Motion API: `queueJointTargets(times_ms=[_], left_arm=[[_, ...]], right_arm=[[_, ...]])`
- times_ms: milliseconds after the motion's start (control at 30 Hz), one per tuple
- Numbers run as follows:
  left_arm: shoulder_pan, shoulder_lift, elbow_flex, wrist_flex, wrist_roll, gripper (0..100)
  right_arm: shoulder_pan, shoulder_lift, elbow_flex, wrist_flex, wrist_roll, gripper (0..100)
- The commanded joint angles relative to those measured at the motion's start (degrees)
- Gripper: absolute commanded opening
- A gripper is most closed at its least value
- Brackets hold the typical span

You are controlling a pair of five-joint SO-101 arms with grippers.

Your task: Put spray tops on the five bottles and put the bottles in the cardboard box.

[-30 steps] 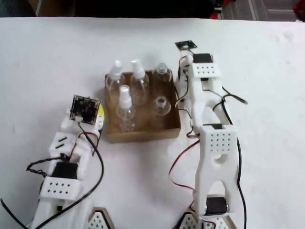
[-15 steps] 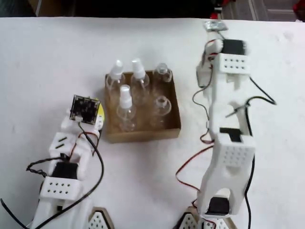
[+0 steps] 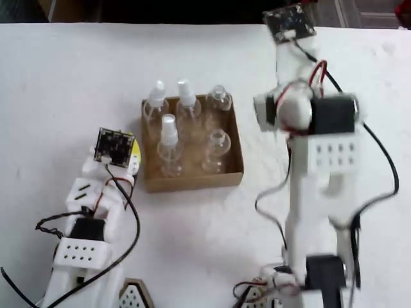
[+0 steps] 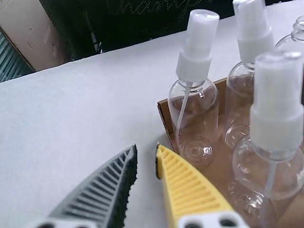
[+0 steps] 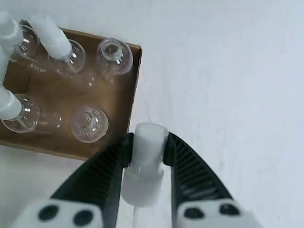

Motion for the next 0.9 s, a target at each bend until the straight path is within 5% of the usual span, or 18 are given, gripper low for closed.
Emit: queueJointTargets(times_ms=[0,300,533,733,867], left_arm=[[0.66,0.13,-0.26,-1.14,-0.35,7],[0.66,0.13,-0.35,-1.14,-0.44,7],[0.57,0.13,-0.44,-1.14,-0.44,7],[0.66,0.13,-0.44,-1.14,-0.44,7],[0.66,0.13,-0.35,-1.23,-0.44,7]], right_arm=[[-1.80,-7.43,5.89,-6.55,-0.62,1.5],[-2.07,-16.92,22.59,-29.49,-0.09,1.5],[-2.07,-19.74,28.84,-61.23,-0.53,1.5],[-6.37,-11.47,28.57,-79.16,0.18,1.5],[-9.01,-0.31,25.93,-85.14,8.18,1.5]])
